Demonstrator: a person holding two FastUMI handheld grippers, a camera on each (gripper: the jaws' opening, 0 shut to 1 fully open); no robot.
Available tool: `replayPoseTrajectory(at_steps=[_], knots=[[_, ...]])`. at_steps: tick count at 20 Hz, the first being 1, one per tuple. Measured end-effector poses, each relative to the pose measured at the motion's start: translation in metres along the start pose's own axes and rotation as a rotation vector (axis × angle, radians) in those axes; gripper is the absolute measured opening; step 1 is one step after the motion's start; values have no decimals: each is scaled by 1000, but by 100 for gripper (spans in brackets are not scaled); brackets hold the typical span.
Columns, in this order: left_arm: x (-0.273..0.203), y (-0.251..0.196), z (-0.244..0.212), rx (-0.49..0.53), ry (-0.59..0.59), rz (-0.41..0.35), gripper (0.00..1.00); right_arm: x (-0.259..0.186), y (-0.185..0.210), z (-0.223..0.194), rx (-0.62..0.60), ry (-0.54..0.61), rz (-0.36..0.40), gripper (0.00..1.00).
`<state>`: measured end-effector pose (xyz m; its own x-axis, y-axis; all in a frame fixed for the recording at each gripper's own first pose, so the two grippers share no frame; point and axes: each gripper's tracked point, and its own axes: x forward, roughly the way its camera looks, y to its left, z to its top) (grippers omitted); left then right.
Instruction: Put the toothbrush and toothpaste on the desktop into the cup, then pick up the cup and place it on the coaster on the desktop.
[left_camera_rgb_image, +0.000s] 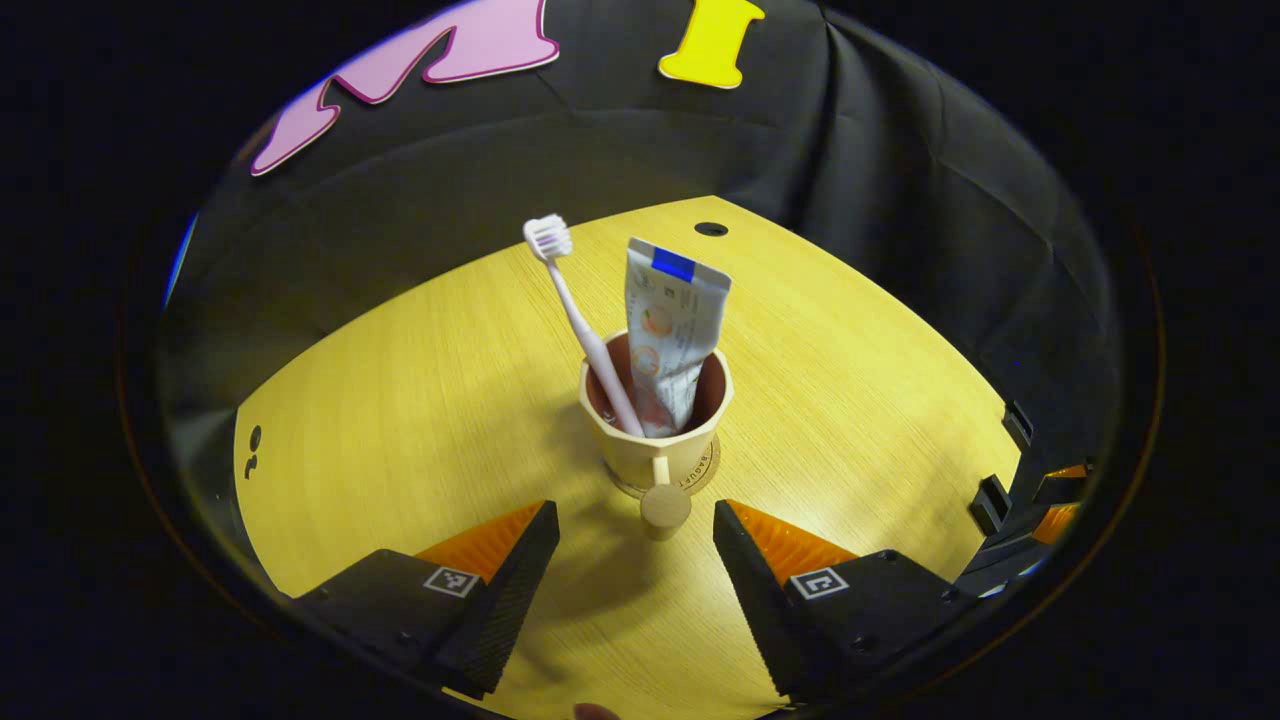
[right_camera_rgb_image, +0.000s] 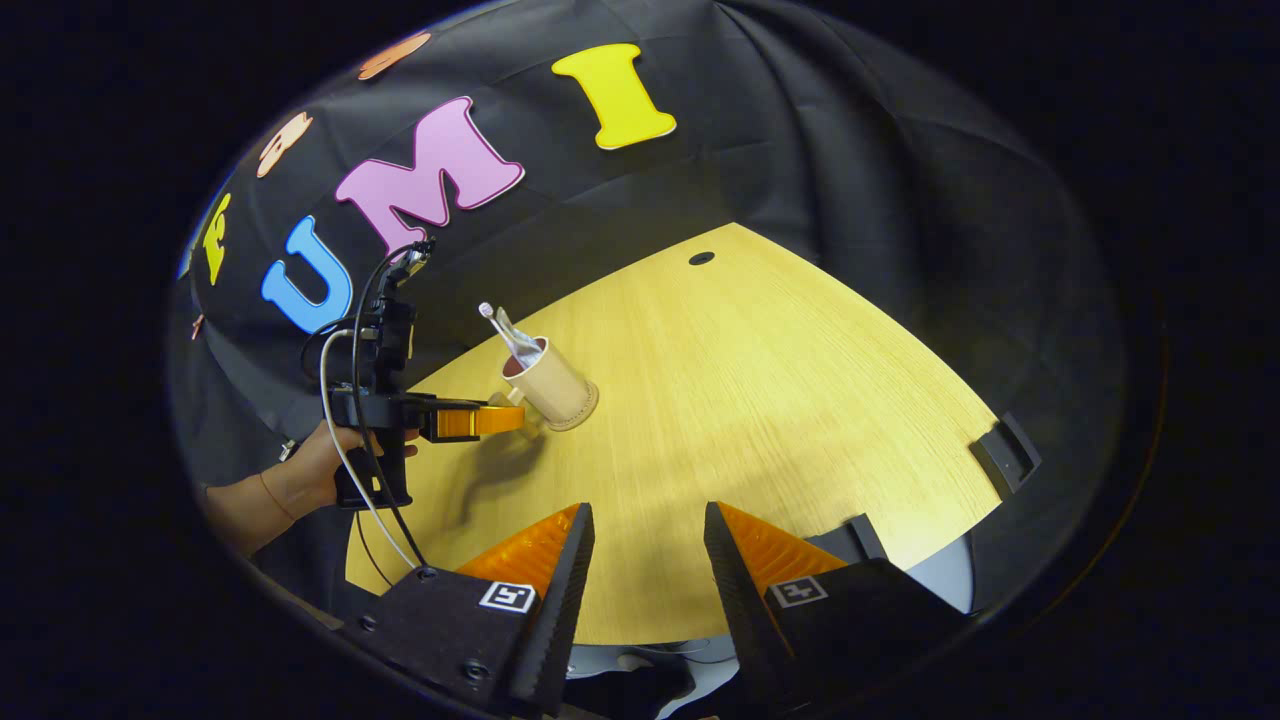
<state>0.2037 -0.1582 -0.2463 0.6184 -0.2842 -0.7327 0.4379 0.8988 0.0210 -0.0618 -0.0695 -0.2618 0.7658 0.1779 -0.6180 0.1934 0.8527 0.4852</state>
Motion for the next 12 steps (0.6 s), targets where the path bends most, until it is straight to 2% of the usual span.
replayPoseTrajectory(at_steps=[4,8,12], knots=[[-35,13,-16,-50,-13,28,97,8,27,3,-13,8,27,69],[-82,32,-43,-148,-46,54,97,24,61,6,-40,18,74,69],[-116,32,-80,-254,-62,27,97,33,92,4,-97,39,131,69]])
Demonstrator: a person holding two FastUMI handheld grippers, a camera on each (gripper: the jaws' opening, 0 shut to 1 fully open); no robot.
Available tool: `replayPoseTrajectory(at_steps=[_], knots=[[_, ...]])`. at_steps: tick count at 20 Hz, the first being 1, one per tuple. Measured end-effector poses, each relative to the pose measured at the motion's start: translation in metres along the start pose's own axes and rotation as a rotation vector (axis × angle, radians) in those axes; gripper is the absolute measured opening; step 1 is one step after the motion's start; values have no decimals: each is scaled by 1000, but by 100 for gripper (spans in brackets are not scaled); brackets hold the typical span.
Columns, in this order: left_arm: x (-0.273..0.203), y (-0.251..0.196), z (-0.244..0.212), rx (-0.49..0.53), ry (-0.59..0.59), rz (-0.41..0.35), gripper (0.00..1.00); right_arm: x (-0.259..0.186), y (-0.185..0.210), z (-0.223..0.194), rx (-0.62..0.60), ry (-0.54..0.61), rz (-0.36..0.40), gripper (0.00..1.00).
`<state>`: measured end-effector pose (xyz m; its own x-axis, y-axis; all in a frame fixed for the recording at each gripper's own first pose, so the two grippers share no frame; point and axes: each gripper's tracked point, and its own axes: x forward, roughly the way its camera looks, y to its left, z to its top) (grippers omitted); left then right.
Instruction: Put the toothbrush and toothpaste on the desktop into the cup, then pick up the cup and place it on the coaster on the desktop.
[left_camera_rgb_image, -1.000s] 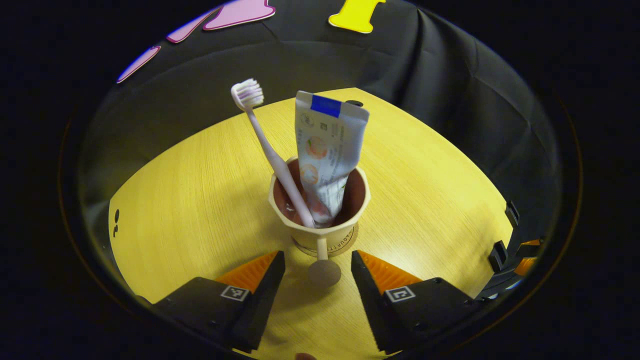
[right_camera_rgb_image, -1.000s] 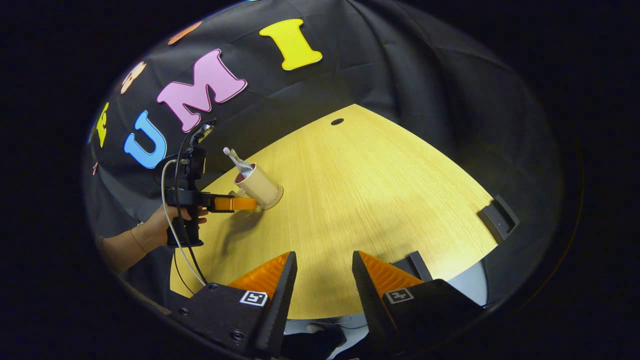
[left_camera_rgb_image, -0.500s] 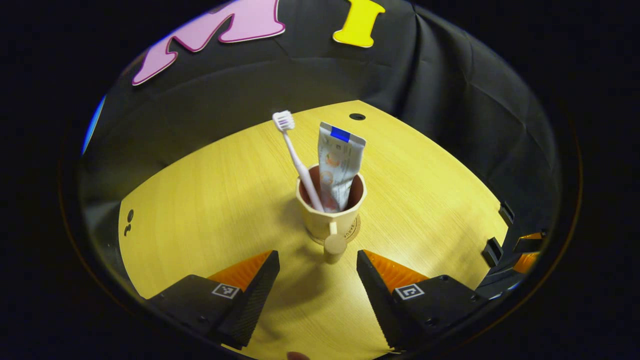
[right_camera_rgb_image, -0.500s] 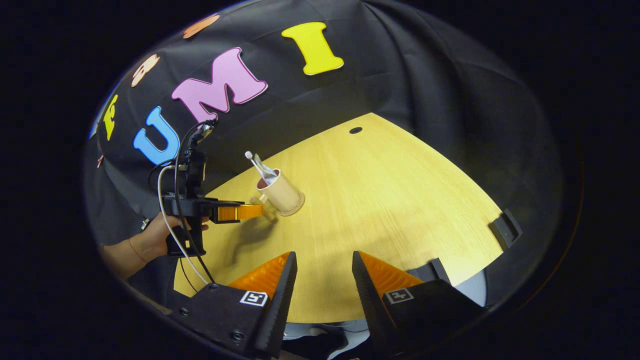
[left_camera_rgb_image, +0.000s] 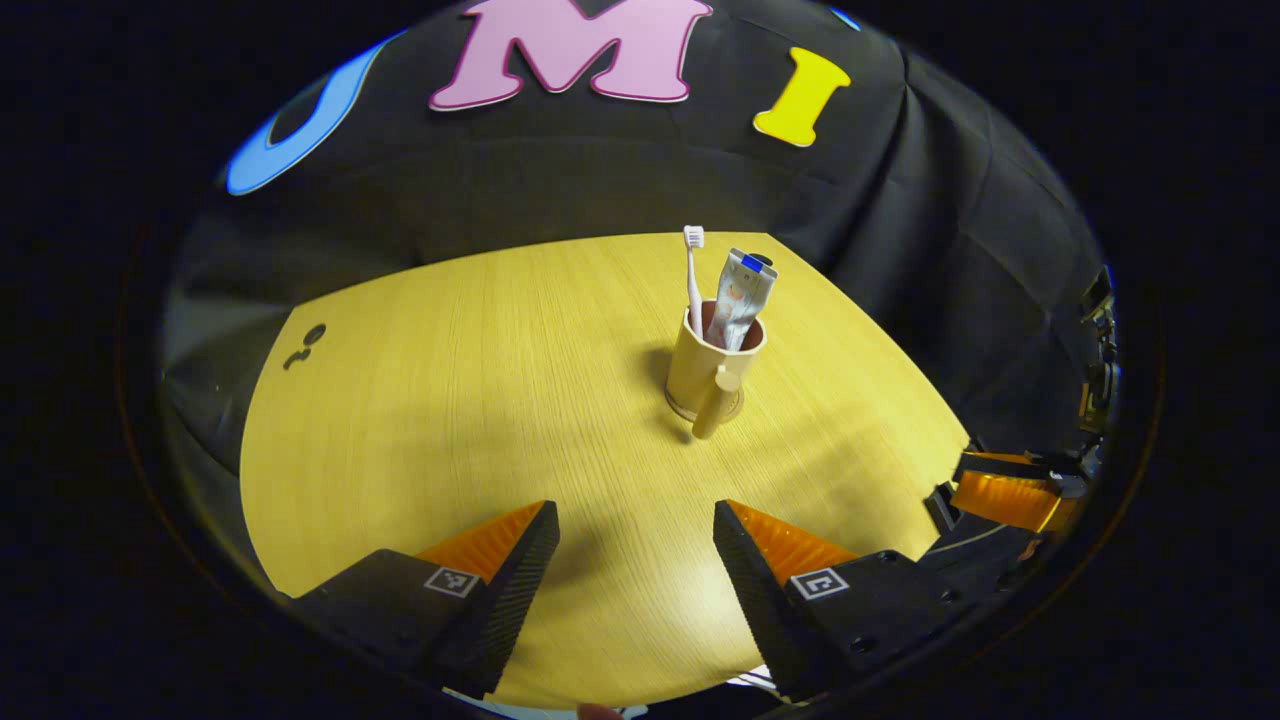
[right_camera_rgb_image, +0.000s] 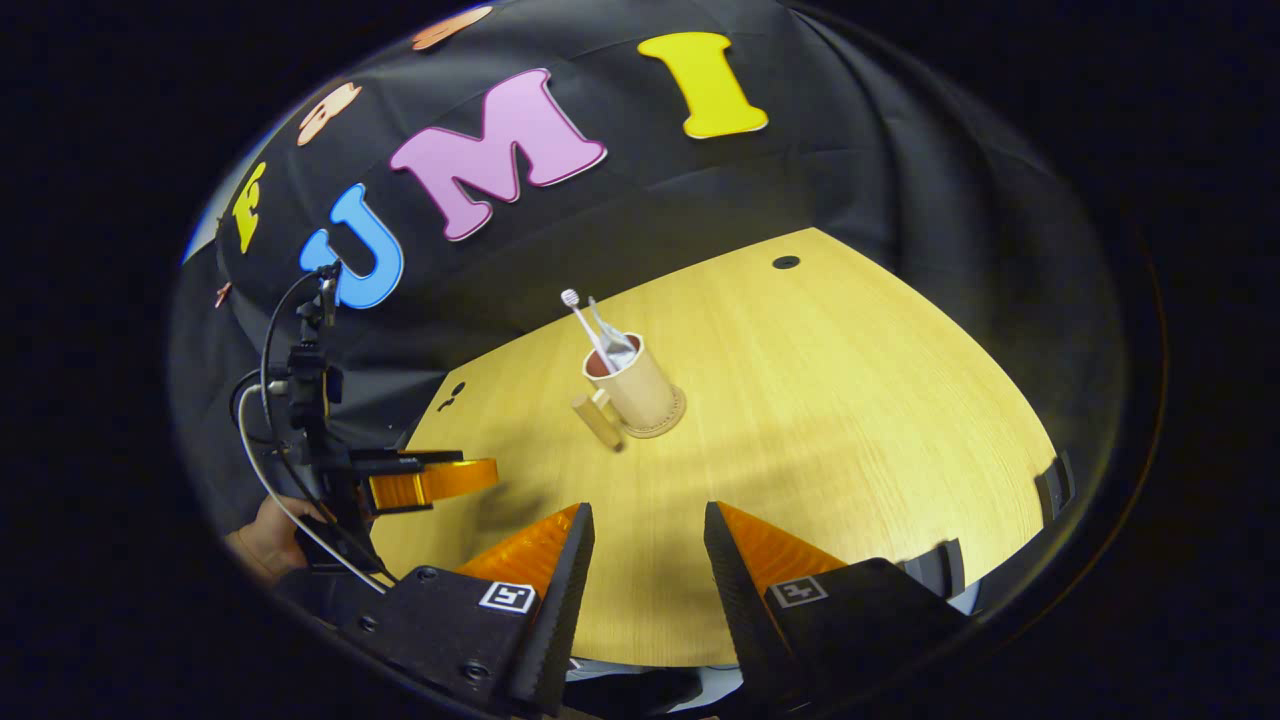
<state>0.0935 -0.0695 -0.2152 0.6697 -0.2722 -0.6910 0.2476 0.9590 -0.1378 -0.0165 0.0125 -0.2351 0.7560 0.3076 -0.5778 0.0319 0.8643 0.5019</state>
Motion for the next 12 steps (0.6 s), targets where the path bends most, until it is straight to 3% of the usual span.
replayPoseTrajectory(at_steps=[12], knots=[[-71,20,-34,-81,-107,52,97,10,40,-10,-94,51,76,69]])
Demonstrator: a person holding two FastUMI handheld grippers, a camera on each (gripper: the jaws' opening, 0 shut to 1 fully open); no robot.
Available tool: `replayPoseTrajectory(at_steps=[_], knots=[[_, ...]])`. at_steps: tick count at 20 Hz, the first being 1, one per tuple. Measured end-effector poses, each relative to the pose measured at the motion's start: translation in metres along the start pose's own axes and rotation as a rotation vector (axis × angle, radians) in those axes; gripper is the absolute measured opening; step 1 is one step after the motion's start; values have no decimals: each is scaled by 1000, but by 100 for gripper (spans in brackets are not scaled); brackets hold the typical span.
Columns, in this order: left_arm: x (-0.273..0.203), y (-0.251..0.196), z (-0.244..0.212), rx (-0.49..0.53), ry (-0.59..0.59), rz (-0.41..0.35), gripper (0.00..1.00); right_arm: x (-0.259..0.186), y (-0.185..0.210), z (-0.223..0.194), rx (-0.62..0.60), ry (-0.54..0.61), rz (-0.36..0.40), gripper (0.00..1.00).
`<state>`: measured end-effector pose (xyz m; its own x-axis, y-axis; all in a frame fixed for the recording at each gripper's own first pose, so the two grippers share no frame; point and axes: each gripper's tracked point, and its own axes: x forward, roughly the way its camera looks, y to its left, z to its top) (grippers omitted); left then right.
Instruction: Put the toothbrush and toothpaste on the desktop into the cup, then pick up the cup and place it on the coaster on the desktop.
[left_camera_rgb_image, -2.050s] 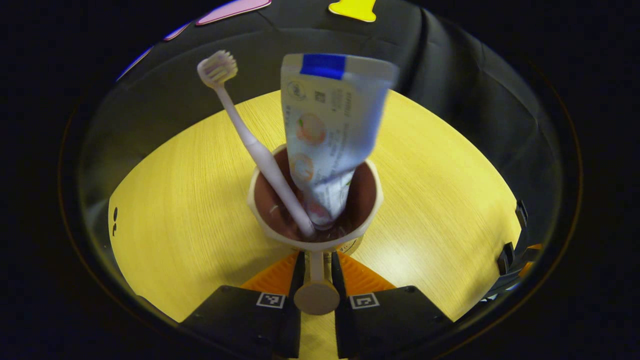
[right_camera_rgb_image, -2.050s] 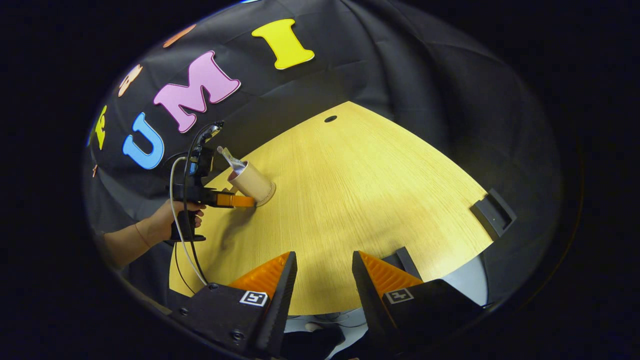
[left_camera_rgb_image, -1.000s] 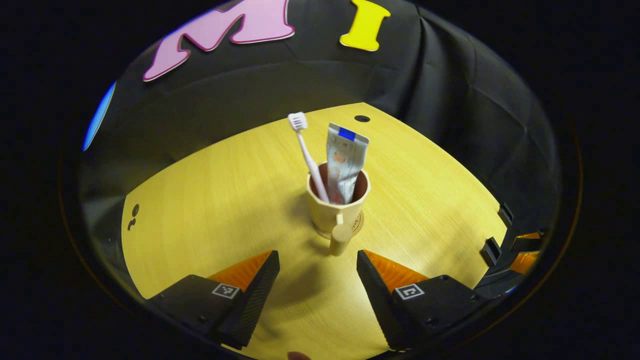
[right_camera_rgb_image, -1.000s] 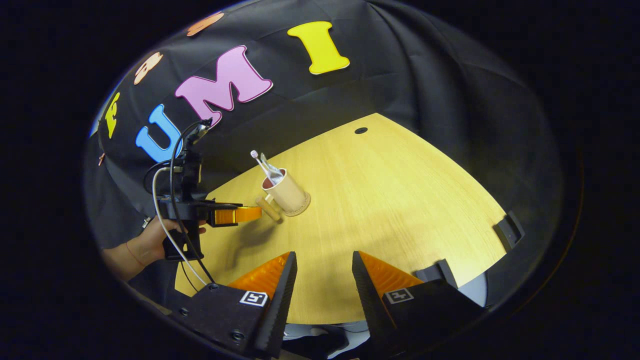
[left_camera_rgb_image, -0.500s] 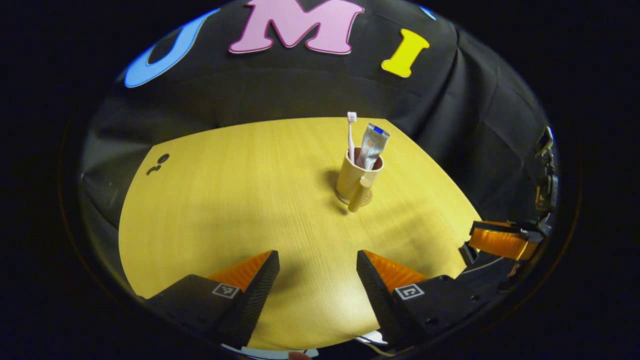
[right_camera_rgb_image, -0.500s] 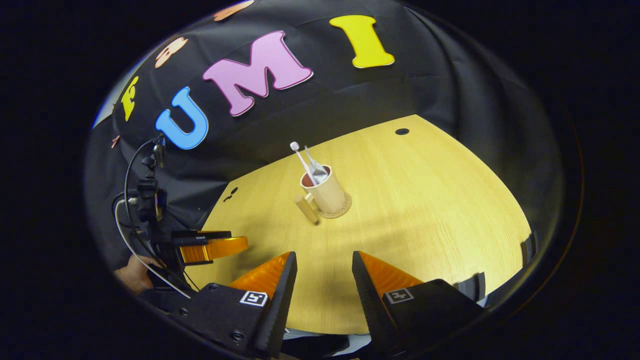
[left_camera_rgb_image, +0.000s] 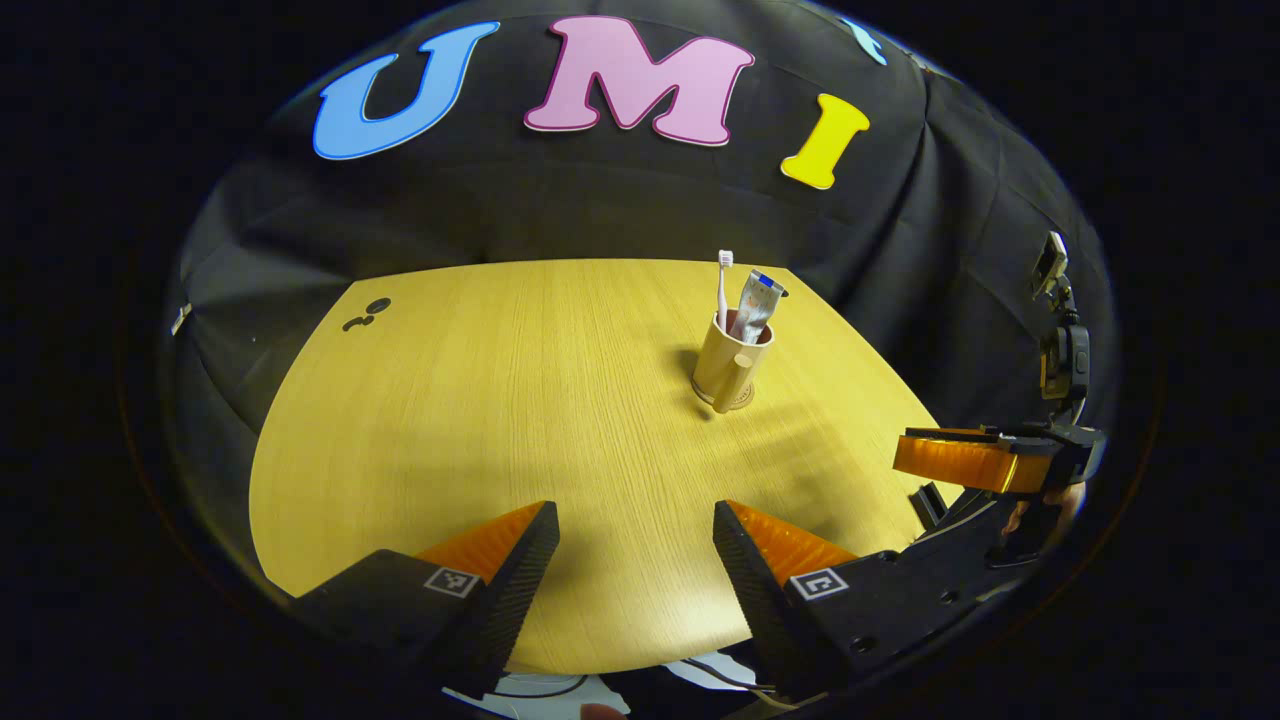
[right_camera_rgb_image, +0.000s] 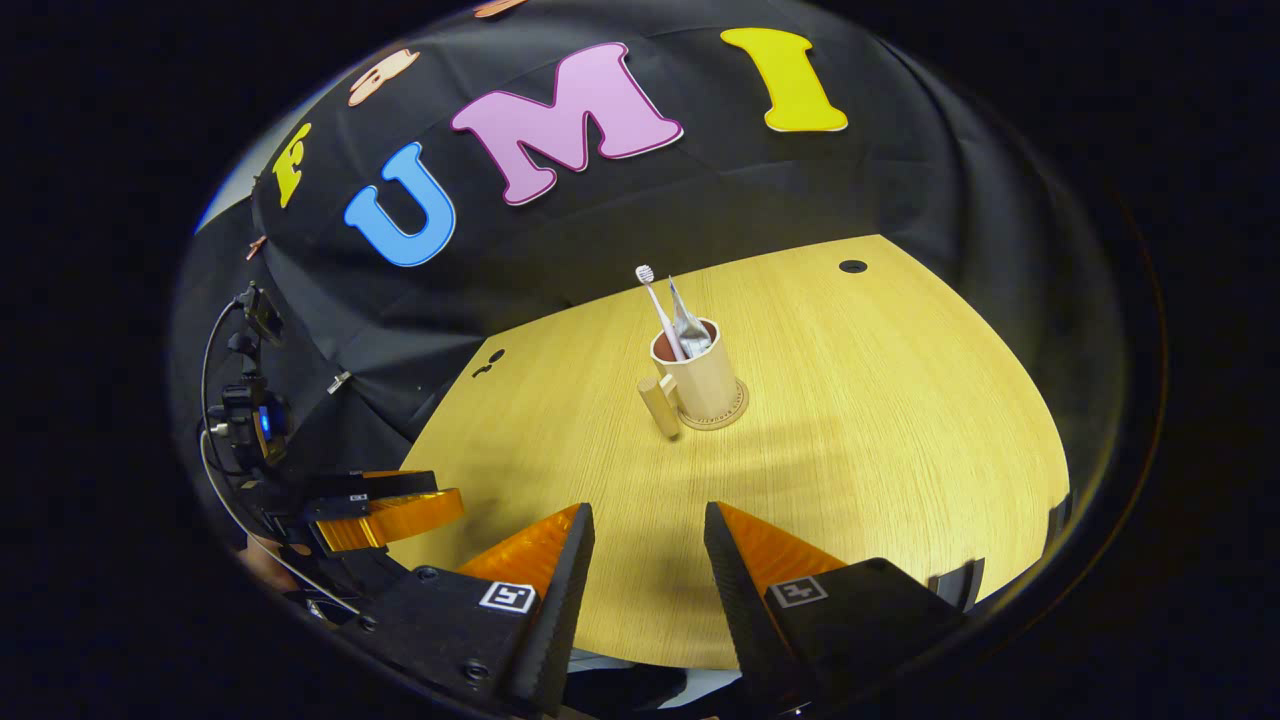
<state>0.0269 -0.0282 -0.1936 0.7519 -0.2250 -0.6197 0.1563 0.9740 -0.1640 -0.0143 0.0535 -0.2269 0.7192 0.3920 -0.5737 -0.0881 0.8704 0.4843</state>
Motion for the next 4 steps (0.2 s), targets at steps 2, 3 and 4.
replayPoseTrajectory(at_steps=[2,3,4], knots=[[-4,3,0,-10,-4,2,97,0,2,0,-3,-1,3,69],[-6,6,-6,-14,-2,3,97,-2,3,1,-4,-2,3,69],[-6,7,-7,-16,-1,6,97,-3,3,1,-7,-2,3,69]])
